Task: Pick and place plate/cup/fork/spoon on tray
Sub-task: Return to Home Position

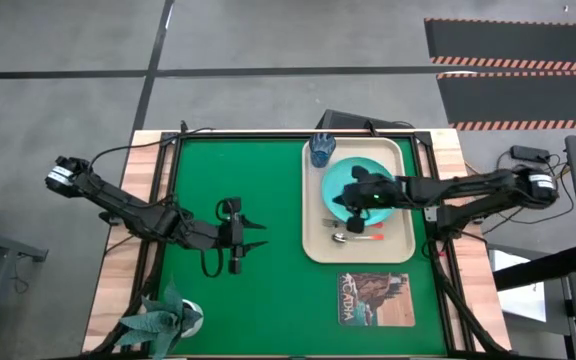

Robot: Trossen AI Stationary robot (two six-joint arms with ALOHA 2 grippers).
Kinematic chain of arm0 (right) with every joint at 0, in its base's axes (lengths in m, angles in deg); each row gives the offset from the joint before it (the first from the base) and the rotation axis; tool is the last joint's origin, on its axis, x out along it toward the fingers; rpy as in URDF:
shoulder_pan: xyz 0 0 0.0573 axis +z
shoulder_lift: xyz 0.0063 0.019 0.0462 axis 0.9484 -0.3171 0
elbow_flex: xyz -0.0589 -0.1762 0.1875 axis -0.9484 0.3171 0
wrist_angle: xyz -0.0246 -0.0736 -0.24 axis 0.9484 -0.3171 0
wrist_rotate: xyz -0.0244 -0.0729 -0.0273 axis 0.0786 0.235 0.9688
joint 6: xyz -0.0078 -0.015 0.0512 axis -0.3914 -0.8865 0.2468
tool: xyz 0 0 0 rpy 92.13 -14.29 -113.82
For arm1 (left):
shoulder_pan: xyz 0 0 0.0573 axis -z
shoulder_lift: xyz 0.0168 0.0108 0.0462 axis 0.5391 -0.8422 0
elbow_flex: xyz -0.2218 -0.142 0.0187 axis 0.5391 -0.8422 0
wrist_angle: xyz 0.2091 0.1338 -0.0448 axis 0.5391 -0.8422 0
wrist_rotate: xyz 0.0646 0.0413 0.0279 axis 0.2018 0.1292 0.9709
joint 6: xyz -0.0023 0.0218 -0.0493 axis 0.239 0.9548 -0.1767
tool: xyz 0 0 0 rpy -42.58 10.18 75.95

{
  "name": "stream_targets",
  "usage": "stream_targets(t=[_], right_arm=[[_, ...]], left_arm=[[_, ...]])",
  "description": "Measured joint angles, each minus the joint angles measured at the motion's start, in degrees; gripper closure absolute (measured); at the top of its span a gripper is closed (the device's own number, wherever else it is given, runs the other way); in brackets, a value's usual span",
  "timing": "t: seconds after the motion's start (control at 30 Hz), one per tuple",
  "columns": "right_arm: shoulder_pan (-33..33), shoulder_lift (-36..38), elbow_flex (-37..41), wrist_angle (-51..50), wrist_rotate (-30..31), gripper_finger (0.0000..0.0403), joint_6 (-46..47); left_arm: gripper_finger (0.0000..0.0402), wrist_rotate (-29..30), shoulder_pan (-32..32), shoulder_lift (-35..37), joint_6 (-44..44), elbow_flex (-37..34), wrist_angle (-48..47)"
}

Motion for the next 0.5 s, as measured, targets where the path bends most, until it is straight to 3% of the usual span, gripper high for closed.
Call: stream_targets(t=[0.27,0.5], right_arm=[[0.00,12.09,12.32,6.52,-1.52,0.0394,-0.81],[0.00,21.21,20.51,10.98,-3.33,0.0394,-2.39]], left_arm=[[0.0268,-2.03,-0.31,-0.39,4.13,-1.91,1.37],[0.0325,-13.21,-3.01,3.36,8.55,-10.81,15.29]])
